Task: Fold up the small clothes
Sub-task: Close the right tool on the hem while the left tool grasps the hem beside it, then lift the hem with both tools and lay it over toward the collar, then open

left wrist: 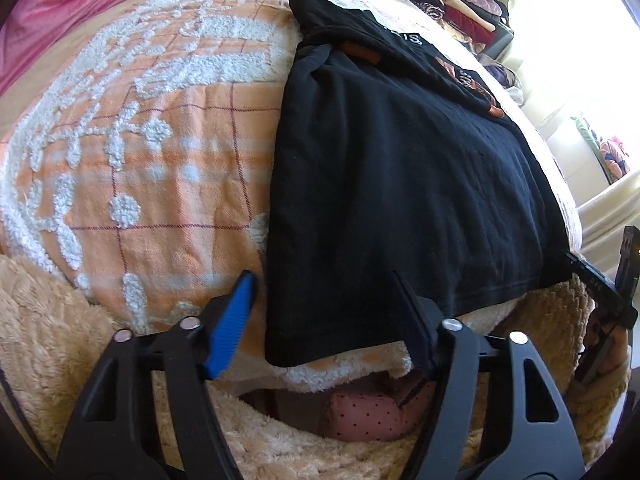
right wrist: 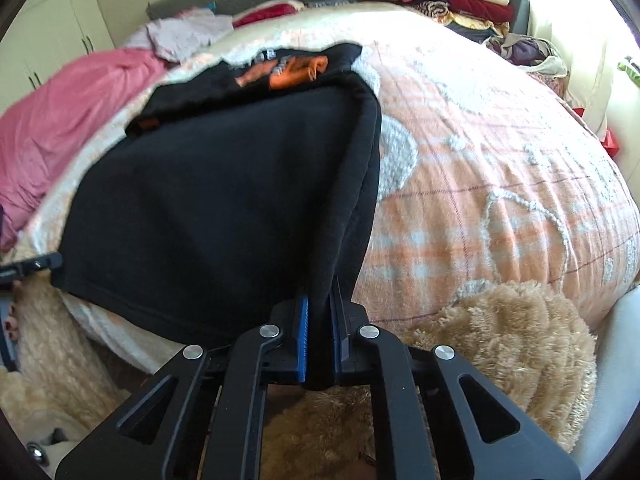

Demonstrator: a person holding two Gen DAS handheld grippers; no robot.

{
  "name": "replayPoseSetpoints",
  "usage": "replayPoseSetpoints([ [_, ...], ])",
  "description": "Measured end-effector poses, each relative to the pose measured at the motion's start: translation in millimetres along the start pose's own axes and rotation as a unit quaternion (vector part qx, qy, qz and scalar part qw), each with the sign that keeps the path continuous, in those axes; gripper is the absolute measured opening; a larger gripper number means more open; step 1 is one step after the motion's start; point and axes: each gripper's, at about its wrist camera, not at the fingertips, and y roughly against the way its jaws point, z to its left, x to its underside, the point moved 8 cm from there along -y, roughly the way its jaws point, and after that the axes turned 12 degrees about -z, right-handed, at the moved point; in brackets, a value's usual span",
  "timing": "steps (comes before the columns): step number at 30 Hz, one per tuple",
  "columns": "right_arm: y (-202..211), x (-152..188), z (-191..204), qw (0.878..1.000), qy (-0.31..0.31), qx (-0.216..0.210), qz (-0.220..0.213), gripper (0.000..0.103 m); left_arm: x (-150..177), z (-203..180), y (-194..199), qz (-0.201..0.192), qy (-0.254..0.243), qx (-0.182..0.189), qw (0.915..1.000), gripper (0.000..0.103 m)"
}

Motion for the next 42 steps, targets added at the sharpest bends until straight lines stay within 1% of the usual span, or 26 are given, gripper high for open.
replayPoseSetpoints([
  [1,4,-4,-2,1.0,-0.005,-0.002,-0.009,0.008,1,1,0,0.001,0.0,-0.003,1.0,0.052],
  [5,20,-18,-10,0.999,-0.027,-0.007,-0.039,0.007,3,3,-1,0.004,0.004,-0.004,1.0,0.051],
  [6,24,-20,-12,0.998,-0.032,-0.007,-0.045,0.007,3,3,-1,0.004,0.004,-0.006,1.0,0.049],
  [8,29,-24,-16,0.998,-0.038,-0.004,-0.053,0.007,4,3,-4,0.006,-0.001,-0.014,0.9999,0.04],
  [9,30,-25,-18,0.998,-0.043,-0.005,-0.056,0.007,3,4,-4,0.007,-0.003,-0.017,0.9998,0.037],
  [11,32,-25,-19,0.997,-0.046,-0.004,-0.057,0.007,0,4,-1,0.003,-0.005,-0.019,0.9998,0.027],
  [13,32,-24,-20,0.997,-0.05,-0.002,-0.056,0.007,-3,4,1,-0.002,-0.005,-0.018,0.9998,0.02],
  [14,33,-24,-20,0.997,-0.053,-0.003,-0.055,0.007,-4,3,3,-0.006,-0.005,-0.011,0.9999,0.006],
  [15,32,-24,-20,0.997,-0.053,-0.004,-0.054,0.007,-5,1,5,-0.008,-0.001,0.002,1.0,0.003],
  [16,31,-24,-19,0.997,-0.052,-0.003,-0.052,0.007,-7,-1,8,-0.011,0.003,0.01,0.9999,0.003],
  [19,25,-21,-18,0.998,-0.055,-0.001,-0.042,0.007,-7,-2,9,-0.011,-0.002,0.009,0.9999,0.004],
  [21,21,-17,-16,0.998,-0.047,0.01,-0.031,0.009,-4,-1,5,-0.005,0.002,0.006,1.0,0.007],
  [23,16,-12,-14,0.999,-0.04,0.018,-0.019,0.01,-1,-2,0,0.0,0.0,0.002,1.0,0.024],
  [26,7,-6,-15,0.999,-0.034,0.034,-0.002,0.011,3,-3,-6,0.006,-0.003,0.001,1.0,0.028],
  [27,5,-5,-15,0.999,-0.028,0.042,0.005,0.015,3,-4,-7,0.006,-0.006,0.0,1.0,0.028],
  [29,1,-2,-12,0.999,-0.011,0.051,0.014,0.02,2,-4,-6,0.004,-0.004,0.005,1.0,0.028],
  [30,-2,-1,-8,0.998,0.002,0.054,0.02,0.024,1,-4,-6,0.002,-0.003,0.006,1.0,0.023],
  [31,-4,1,-6,0.998,0.015,0.059,0.025,0.027,-1,-4,-5,0.0,-0.004,0.007,1.0,0.011],
  [32,-7,2,-4,0.997,0.027,0.066,0.029,0.029,-3,-6,-4,-0.003,-0.005,0.01,0.9999,0.005],
  [33,-8,3,-3,0.996,0.035,0.07,0.031,0.029,-6,-7,0,-0.01,-0.005,0.015,0.9998,0.004],
  [34,-8,4,-3,0.996,0.037,0.069,0.031,0.028,-9,-9,3,-0.016,-0.004,0.021,0.9996,0.004],
  [35,-7,4,-3,0.997,0.031,0.06,0.029,0.012,-14,-10,7,-0.025,-0.001,0.028,0.9993,0.003],
  [36,-5,3,-3,0.998,0.022,0.052,0.024,0.007,-20,-10,13,-0.035,0.004,0.033,0.9988,0.003],
  [39,8,-11,-8,1.0,-0.021,0.018,-0.012,0.007,-39,-9,28,-0.064,0.012,0.044,0.9969,0.003],
  [42,26,-32,-13,0.997,-0.05,-0.009,-0.057,0.007,-56,-8,38,-0.084,0.023,0.06,0.9944,0.003],
])
